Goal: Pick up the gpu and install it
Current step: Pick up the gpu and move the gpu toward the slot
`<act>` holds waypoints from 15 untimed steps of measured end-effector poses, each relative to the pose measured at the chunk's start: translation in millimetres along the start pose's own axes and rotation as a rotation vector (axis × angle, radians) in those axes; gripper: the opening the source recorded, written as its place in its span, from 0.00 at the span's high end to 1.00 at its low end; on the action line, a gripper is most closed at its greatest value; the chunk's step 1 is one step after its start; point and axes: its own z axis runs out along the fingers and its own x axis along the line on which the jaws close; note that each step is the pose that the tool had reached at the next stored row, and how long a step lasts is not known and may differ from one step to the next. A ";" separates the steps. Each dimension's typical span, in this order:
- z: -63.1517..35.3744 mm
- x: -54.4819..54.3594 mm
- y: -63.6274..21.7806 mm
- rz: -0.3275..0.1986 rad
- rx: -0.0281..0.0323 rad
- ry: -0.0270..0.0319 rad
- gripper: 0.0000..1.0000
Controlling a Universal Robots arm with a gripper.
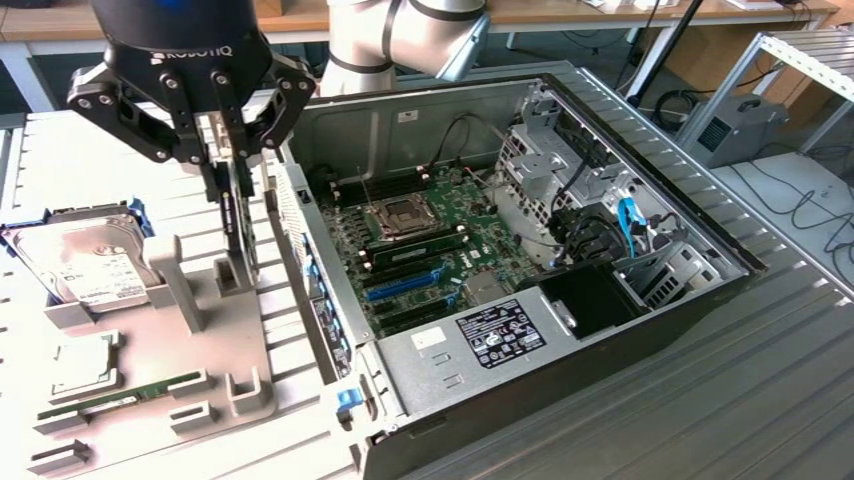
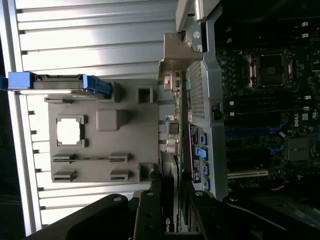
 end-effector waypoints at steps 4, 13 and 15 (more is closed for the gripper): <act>0.1 -1.5 0.1 0.000 0.0000 0.0000 0.74; 0.3 -4.8 0.3 0.000 0.0000 0.0000 0.74; 0.3 -5.4 0.4 0.000 0.0000 0.0000 0.74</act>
